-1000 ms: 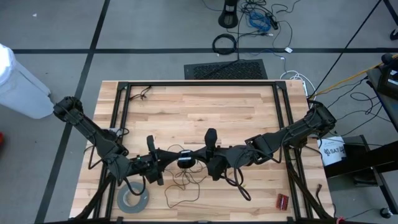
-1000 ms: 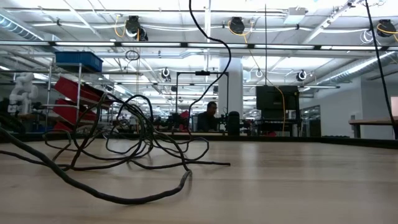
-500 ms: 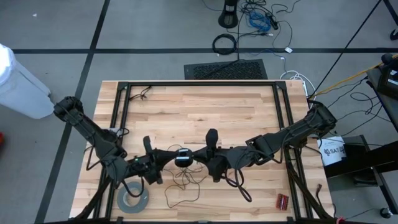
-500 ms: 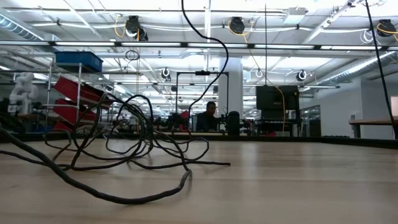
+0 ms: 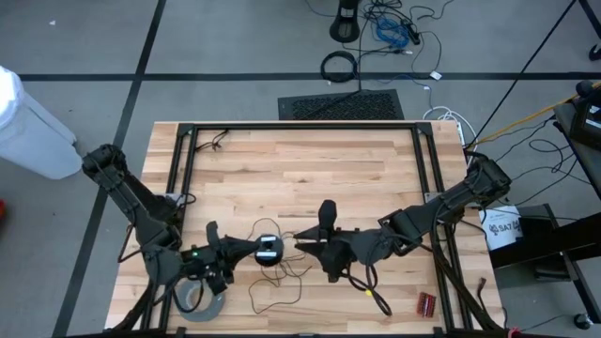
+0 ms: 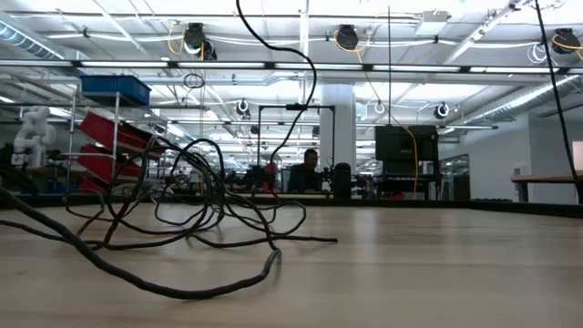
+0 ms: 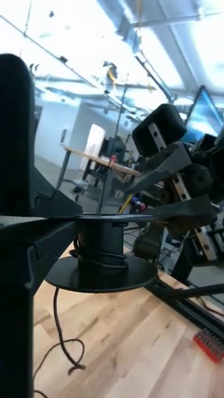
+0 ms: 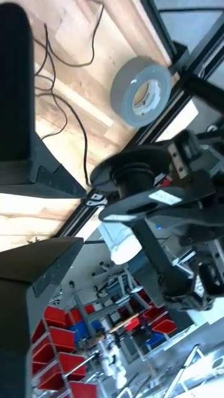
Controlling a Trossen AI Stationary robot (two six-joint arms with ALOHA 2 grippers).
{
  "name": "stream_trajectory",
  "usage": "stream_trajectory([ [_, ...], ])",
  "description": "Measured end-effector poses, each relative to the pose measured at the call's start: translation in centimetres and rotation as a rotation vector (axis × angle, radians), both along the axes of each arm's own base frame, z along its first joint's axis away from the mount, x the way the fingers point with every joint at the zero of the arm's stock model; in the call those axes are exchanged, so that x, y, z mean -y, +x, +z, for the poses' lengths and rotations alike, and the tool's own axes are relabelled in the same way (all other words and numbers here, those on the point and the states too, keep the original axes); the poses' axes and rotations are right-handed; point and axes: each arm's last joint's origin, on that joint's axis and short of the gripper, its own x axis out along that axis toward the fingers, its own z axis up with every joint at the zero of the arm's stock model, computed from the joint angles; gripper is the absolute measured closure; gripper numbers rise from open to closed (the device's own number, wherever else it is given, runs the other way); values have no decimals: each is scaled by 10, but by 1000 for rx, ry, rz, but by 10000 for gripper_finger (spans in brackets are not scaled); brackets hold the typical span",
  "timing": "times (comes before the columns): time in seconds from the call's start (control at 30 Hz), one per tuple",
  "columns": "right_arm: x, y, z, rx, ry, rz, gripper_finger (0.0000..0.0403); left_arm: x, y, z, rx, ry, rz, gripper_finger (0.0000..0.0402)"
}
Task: Coil cords
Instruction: Uncoil the black wire from the spool
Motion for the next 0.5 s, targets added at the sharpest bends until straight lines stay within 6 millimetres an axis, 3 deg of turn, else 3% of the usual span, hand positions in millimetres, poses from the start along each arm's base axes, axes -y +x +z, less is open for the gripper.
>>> stream_trajectory([
  [0.23,-6,-3,0,6,71,21,305,2,-3,2,-9,80,11,400],
  [0.37,6,4,-2,14,235,-38,305,2,-3,7,15,104,10,400],
  [0.5,30,15,-33,-68,360,3,305,7,-8,14,46,131,-16,401],
])
